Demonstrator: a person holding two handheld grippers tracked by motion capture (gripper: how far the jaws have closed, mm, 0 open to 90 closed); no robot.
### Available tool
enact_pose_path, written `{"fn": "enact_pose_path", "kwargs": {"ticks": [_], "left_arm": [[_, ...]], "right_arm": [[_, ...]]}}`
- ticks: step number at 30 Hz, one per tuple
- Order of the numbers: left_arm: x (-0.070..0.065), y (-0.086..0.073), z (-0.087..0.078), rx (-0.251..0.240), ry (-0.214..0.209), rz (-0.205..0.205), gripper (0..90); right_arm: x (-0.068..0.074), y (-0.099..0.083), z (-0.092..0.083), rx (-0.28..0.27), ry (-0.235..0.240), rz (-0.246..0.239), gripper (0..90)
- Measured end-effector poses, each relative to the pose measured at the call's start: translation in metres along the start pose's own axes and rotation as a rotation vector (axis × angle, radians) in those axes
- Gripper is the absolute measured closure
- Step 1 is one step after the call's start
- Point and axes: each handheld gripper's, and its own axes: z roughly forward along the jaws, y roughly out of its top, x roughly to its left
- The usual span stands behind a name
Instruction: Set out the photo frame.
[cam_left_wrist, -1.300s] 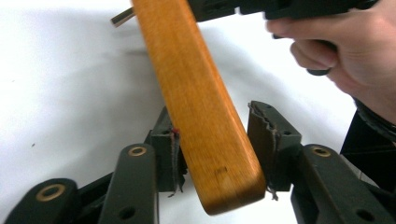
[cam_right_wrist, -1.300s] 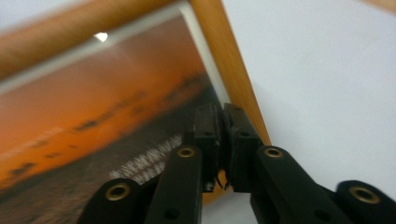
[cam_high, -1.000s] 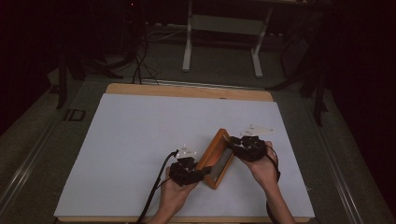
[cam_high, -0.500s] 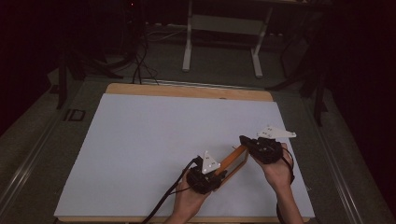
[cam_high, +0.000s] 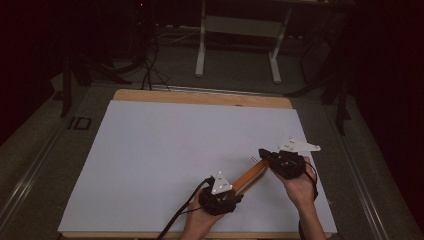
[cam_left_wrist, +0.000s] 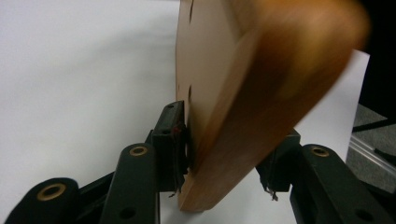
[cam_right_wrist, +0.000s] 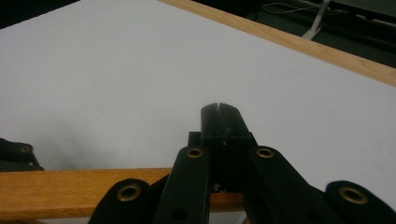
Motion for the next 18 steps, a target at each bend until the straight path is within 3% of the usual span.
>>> {"fn": "enact_pose_path", "kwargs": {"ticks": [2,4,5,9,14,18], "left_arm": [[0.000,0.000,0.000,-0.010,0.007,0.021,61.4],[0.000,0.001,-0.002,-0.010,0.043,0.054,64.9],[0.002,0.003,-0.003,-0.009,0.057,0.049,67.2],[0.013,0.005,-0.005,-0.012,0.019,-0.005,68.9],[0.013,0.012,-0.007,-0.012,0.020,0.021,69.2],[0.020,0.023,-0.010,-0.023,-0.001,0.002,69.3]], "right_arm": [[-0.001,-0.001,0.000,0.001,0.002,0.000,89.9],[-0.002,-0.001,0.000,0.001,0.006,0.006,89.9],[-0.003,0.000,-0.001,-0.003,0.012,0.009,89.9],[-0.005,0.003,-0.002,-0.006,0.013,0.009,89.9],[-0.004,0.006,-0.004,-0.016,0.008,-0.006,89.9],[-0.003,0.007,-0.006,-0.035,0.005,-0.004,89.7]]}}
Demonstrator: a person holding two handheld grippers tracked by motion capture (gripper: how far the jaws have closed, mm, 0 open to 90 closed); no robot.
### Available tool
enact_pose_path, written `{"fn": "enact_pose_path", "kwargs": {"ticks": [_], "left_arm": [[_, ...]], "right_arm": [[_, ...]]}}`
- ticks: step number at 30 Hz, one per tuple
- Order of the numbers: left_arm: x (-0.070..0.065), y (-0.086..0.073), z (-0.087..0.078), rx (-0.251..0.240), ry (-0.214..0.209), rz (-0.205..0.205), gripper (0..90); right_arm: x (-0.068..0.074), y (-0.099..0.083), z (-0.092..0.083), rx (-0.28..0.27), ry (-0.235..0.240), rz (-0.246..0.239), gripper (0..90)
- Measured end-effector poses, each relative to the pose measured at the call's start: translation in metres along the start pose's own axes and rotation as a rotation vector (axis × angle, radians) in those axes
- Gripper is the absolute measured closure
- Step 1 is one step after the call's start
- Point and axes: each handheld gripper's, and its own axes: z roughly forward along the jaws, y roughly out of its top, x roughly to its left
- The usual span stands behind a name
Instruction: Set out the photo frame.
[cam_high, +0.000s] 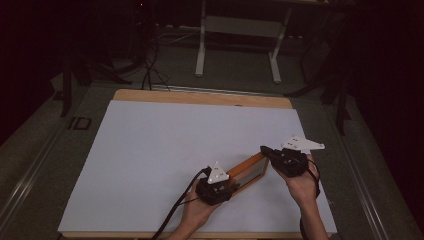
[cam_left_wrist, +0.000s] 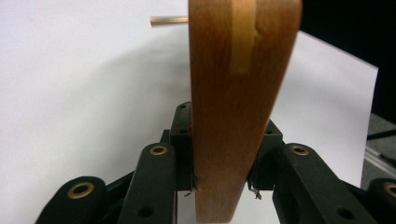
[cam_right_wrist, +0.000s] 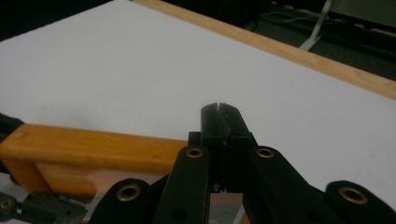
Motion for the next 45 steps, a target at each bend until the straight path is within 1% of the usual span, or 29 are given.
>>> {"fn": "enact_pose_path", "kwargs": {"ticks": [3,4,5,7,9,12,13,14,15,16,17,19,21,22,23,24,25,26,27,28,29,30,32,36,39,41,43,44,45], "left_arm": [[0.004,0.006,-0.002,-0.005,-0.009,-0.010,69.4],[0.011,0.015,-0.005,-0.020,-0.026,-0.037,69.4],[0.013,0.019,-0.007,-0.023,-0.026,-0.048,69.4],[0.015,0.022,-0.008,-0.022,-0.025,-0.055,69.4],[0.022,0.033,-0.019,-0.026,-0.008,-0.066,69.4],[0.030,0.040,-0.031,-0.028,0.001,-0.069,69.4],[0.030,0.040,-0.031,-0.028,0.001,-0.069,69.4],[0.036,0.044,-0.043,-0.021,0.018,-0.054,69.4],[0.036,0.044,-0.043,-0.021,0.018,-0.054,69.4],[0.041,0.045,-0.056,-0.013,0.030,-0.037,69.4],[0.041,0.045,-0.056,-0.013,0.030,-0.037,69.4],[0.046,0.045,-0.076,-0.004,0.044,-0.031,69.4],[0.048,0.044,-0.088,0.009,0.049,-0.007,69.3],[0.049,0.044,-0.093,0.016,0.050,0.002,69.3],[0.049,0.044,-0.093,0.016,0.050,0.002,69.3],[0.051,0.044,-0.101,0.030,0.056,0.025,69.3],[0.051,0.044,-0.101,0.030,0.056,0.025,69.3],[0.054,0.044,-0.111,0.048,0.065,0.044,69.3],[0.054,0.044,-0.111,0.048,0.065,0.044,69.3],[0.056,0.045,-0.116,0.060,0.071,0.060,69.3],[0.056,0.045,-0.116,0.060,0.071,0.060,69.3],[0.058,0.047,-0.120,0.073,0.069,0.075,69.3],[0.057,0.047,-0.119,0.085,0.054,0.082,69.3],[0.055,0.049,-0.117,0.081,0.044,0.107,69.2],[0.056,0.050,-0.115,0.072,0.031,0.114,69.1],[0.057,0.050,-0.115,0.072,0.027,0.113,68.9],[0.059,0.050,-0.114,0.064,0.020,0.100,68.7],[0.060,0.050,-0.112,0.051,0.011,0.084,68.5],[0.060,0.050,-0.112,0.051,0.011,0.084,68.5]], "right_arm": [[0.000,0.000,-0.002,-0.014,-0.005,0.008,89.6],[0.000,-0.001,-0.005,-0.027,-0.008,0.011,89.1],[-0.001,-0.002,-0.006,-0.029,-0.009,0.013,88.9],[-0.002,-0.002,-0.007,-0.035,-0.011,0.018,88.4],[-0.004,-0.003,-0.009,-0.044,-0.016,0.025,88.3],[-0.006,-0.005,-0.010,-0.048,-0.016,0.035,88.3],[-0.006,-0.005,-0.010,-0.048,-0.015,0.035,88.2],[-0.005,-0.005,-0.009,-0.046,-0.013,0.033,88.0],[-0.005,-0.005,-0.009,-0.046,-0.013,0.033,88.0],[-0.004,-0.005,-0.009,-0.045,-0.008,0.025,87.9],[-0.004,-0.005,-0.009,-0.045,-0.008,0.025,87.9],[-0.002,-0.005,-0.007,-0.051,-0.003,0.017,87.7],[-0.001,-0.004,-0.003,-0.045,0.004,0.019,87.7],[-0.001,-0.003,-0.001,-0.040,0.007,0.019,87.7],[0.000,-0.003,0.001,-0.037,0.012,0.017,87.7],[0.002,-0.003,0.002,-0.036,0.015,0.014,87.7],[0.002,-0.003,0.002,-0.036,0.015,0.014,87.7],[0.006,-0.002,0.005,-0.033,0.030,-0.002,87.1],[0.006,-0.002,0.005,-0.033,0.030,-0.002,87.1],[0.008,-0.001,0.007,-0.028,0.038,-0.015,86.7],[0.008,-0.001,0.007,-0.028,0.038,-0.015,86.7],[0.010,-0.001,0.009,-0.024,0.045,-0.024,85.5],[0.011,-0.001,0.012,-0.026,0.053,-0.026,84.7],[0.012,-0.002,0.015,-0.019,0.061,-0.023,82.5],[0.014,-0.001,0.016,-0.009,0.071,-0.038,79.7],[0.015,-0.001,0.016,-0.005,0.078,-0.050,78.8],[0.017,0.000,0.017,-0.005,0.089,-0.059,77.3],[0.018,0.001,0.018,-0.003,0.091,-0.062,76.1],[0.018,0.001,0.018,-0.003,0.091,-0.062,76.1]]}}
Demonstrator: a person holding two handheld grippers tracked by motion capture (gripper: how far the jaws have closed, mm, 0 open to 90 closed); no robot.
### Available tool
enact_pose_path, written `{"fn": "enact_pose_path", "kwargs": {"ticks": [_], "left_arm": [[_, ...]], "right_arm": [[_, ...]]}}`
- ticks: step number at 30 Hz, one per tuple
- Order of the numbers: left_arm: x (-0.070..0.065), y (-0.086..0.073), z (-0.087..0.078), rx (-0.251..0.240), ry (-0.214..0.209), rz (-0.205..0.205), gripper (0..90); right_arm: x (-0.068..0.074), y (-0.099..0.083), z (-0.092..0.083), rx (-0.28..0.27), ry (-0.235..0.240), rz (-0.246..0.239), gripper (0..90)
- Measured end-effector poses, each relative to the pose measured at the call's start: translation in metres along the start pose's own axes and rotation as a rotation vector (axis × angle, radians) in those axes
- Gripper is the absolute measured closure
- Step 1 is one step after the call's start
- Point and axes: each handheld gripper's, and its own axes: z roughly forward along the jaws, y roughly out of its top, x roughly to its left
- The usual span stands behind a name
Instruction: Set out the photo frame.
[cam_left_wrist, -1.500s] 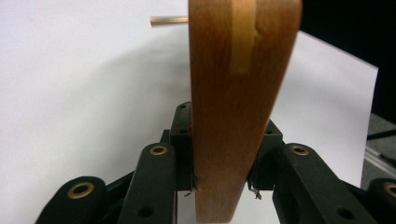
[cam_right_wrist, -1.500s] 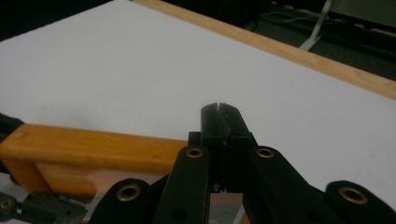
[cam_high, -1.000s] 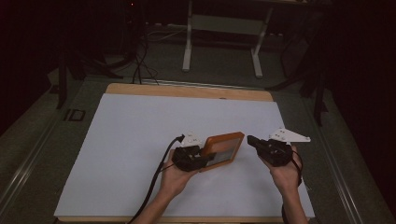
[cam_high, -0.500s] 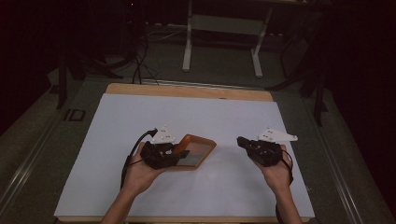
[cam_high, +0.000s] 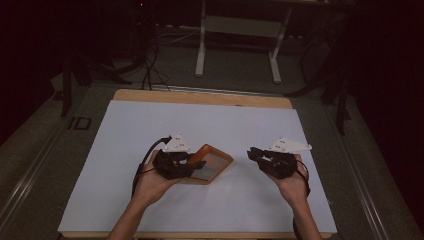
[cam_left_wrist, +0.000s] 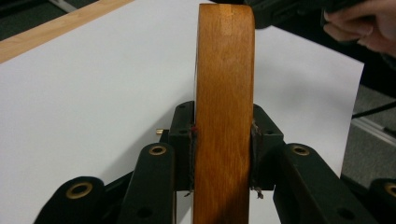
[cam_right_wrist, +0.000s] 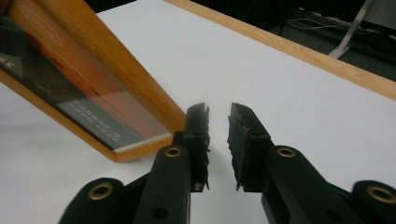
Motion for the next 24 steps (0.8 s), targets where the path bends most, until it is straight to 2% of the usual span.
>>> {"fn": "enact_pose_path", "kwargs": {"ticks": [4,5,6,7,8,12,14,18,24], "left_arm": [[0.002,0.002,0.003,-0.005,-0.017,-0.008,67.8],[0.002,0.004,0.005,-0.004,-0.038,-0.021,66.9],[0.002,0.004,0.005,-0.004,-0.038,-0.021,66.4],[0.002,0.004,0.007,-0.007,-0.053,-0.025,65.7],[0.001,0.005,0.008,-0.007,-0.056,-0.021,65.5],[0.000,0.010,0.012,0.009,-0.061,-0.007,65.3],[0.001,0.011,0.012,0.014,-0.073,-0.006,65.0],[0.006,0.013,0.013,0.018,-0.093,-0.029,63.6],[0.005,0.015,0.015,0.019,-0.108,-0.011,60.6]], "right_arm": [[0.005,0.003,0.007,0.013,0.022,-0.037,71.6],[0.007,0.004,0.009,0.018,0.035,-0.048,69.3],[0.007,0.004,0.009,0.018,0.035,-0.048,69.3],[0.008,0.006,0.015,0.031,0.099,-0.055,63.9],[0.009,0.007,0.017,0.034,0.127,-0.054,62.5],[0.010,0.009,0.026,0.044,0.186,-0.064,56.3],[0.011,0.010,0.029,0.031,0.219,-0.073,52.4],[0.015,0.015,0.036,0.033,0.241,-0.099,43.2],[0.021,0.023,0.050,0.025,0.295,-0.150,36.7]]}}
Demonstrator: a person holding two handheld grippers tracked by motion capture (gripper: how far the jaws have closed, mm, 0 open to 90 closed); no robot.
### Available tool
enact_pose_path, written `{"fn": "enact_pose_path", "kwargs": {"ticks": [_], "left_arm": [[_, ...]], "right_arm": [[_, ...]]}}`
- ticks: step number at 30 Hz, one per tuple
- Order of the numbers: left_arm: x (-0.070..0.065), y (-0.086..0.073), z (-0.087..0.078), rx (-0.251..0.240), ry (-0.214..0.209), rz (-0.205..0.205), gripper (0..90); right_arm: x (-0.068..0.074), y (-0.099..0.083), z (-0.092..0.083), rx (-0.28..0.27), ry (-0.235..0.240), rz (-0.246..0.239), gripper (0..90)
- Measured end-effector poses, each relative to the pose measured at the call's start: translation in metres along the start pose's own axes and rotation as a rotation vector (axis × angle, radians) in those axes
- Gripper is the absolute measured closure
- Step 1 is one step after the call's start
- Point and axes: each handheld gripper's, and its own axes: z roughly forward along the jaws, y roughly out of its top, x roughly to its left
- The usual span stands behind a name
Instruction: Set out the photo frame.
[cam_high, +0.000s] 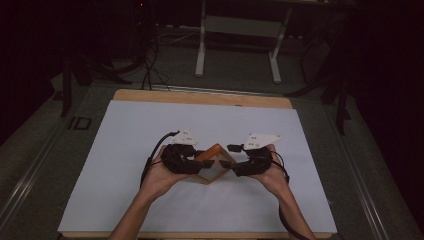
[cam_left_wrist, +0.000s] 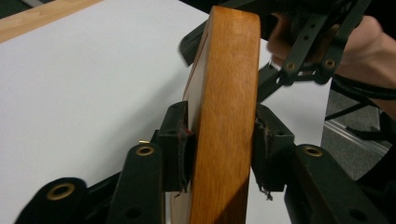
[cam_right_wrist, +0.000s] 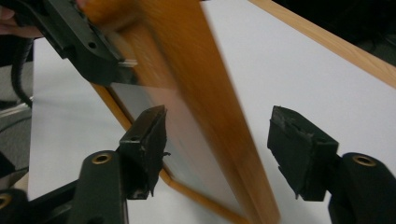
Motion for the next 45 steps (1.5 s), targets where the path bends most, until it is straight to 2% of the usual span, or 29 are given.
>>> {"fn": "enact_pose_path", "kwargs": {"ticks": [2,6,7,8,9,11,16,20,24,25,26,27,29,32,34,37,40,41,45], "left_arm": [[0.001,0.000,0.001,0.007,0.011,0.007,59.7],[0.001,0.000,0.001,0.007,0.030,0.009,58.6],[0.002,-0.001,0.000,0.001,0.040,0.004,58.6],[0.003,-0.001,-0.001,-0.003,0.042,0.000,55.4],[0.004,-0.003,-0.002,-0.012,0.053,-0.005,54.6],[0.007,-0.006,-0.004,-0.026,0.039,-0.017,53.5],[0.011,-0.010,-0.007,-0.042,0.041,-0.036,48.6],[0.017,-0.017,-0.016,-0.100,0.030,-0.060,46.6],[0.018,-0.022,-0.021,-0.133,0.050,-0.054,43.9],[0.020,-0.025,-0.025,-0.168,0.053,-0.062,43.3],[0.020,-0.025,-0.025,-0.168,0.053,-0.062,42.3],[0.022,-0.029,-0.029,-0.203,0.060,-0.067,40.9],[0.023,-0.032,-0.031,-0.212,0.067,-0.070,36.4],[0.024,-0.036,-0.029,-0.207,0.079,-0.074,32.6],[0.031,-0.043,-0.022,-0.192,0.078,-0.102,30.5],[0.038,-0.050,-0.012,-0.195,0.044,-0.116,29.8],[0.041,-0.054,-0.004,-0.184,0.030,-0.112,29.7],[0.041,-0.057,0.004,-0.182,0.011,-0.101,31.9],[0.042,-0.059,0.015,-0.176,-0.003,-0.103,40.3]], "right_arm": [[0.001,0.002,0.005,0.003,0.013,-0.022,38.5],[0.002,0.002,0.006,0.003,-0.007,-0.047,42.4],[0.002,0.002,0.005,-0.004,-0.003,-0.044,44.9],[0.002,0.001,0.002,-0.021,0.010,-0.043,52.9],[0.003,0.000,0.001,-0.027,0.013,-0.042,54.8],[0.004,0.000,0.000,-0.030,0.020,-0.048,56.6],[0.006,0.001,-0.002,-0.036,0.042,-0.064,62.7],[0.010,0.002,-0.002,-0.028,0.032,-0.096,64.8],[0.009,0.001,-0.004,-0.027,0.026,-0.095,65.5],[0.009,0.000,-0.005,-0.025,0.022,-0.094,65.9],[0.009,-0.001,-0.005,-0.025,0.019,-0.095,66.2],[0.009,-0.001,-0.006,-0.024,0.017,-0.096,66.6],[0.008,-0.003,-0.008,-0.019,0.014,-0.095,67.0],[0.007,-0.005,-0.009,-0.018,0.010,-0.093,67.5],[0.007,-0.007,-0.010,-0.020,0.007,-0.091,67.7],[0.006,-0.008,-0.012,-0.020,0.005,-0.091,67.8],[0.006,-0.009,-0.012,-0.018,0.003,-0.090,67.9],[0.005,-0.010,-0.012,-0.019,0.002,-0.091,67.9],[0.005,-0.011,-0.014,-0.018,-0.002,-0.087,67.9]]}}
